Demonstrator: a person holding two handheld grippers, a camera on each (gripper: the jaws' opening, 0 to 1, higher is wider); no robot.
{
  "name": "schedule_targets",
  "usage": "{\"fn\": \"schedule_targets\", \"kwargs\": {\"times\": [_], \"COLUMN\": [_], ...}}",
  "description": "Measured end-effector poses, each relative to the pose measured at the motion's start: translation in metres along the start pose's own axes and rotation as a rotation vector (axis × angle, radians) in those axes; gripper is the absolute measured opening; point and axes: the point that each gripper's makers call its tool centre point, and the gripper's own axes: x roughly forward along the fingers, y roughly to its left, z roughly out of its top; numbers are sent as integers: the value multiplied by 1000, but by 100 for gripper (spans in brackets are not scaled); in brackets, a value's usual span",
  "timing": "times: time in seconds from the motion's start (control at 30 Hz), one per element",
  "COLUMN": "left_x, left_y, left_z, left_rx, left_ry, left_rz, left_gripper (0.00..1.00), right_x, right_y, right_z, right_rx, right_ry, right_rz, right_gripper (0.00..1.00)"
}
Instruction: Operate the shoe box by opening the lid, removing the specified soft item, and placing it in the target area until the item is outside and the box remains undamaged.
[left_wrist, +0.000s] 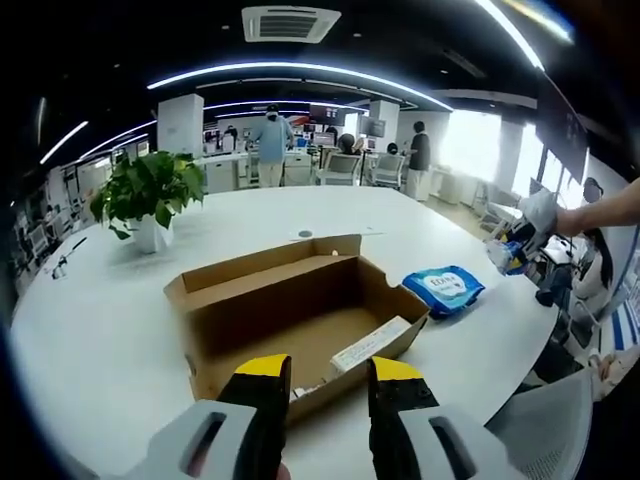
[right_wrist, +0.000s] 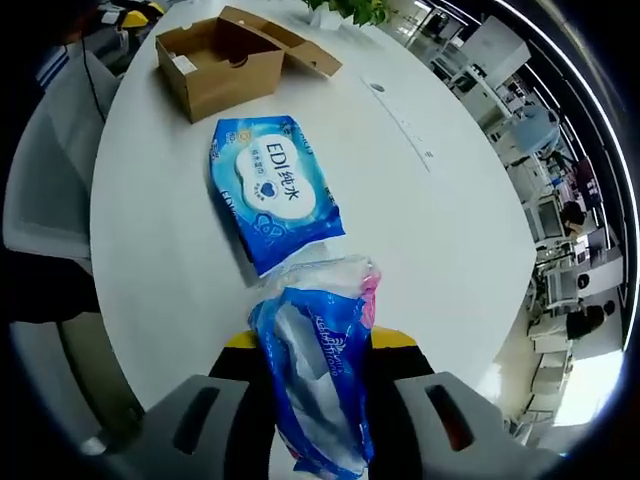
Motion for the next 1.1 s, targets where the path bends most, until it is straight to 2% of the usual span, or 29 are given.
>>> {"fn": "schedule_targets", "kwargs": {"times": [0.43, 1.1], "left_x": [-10, -17], "left_y": [12, 26], "left_z": [-5, -9], "left_rx": [-29, -71], "left_ry": [4, 9], "left_rz": [54, 107], "left_gripper": [31, 31], "right_x": [15, 46], "right_y": [2, 5], "right_z": [7, 4], "right_rx": [-41, -83], "right_ry": [22, 52], "right_rz": [29, 71], "right_gripper": [29, 31]}}
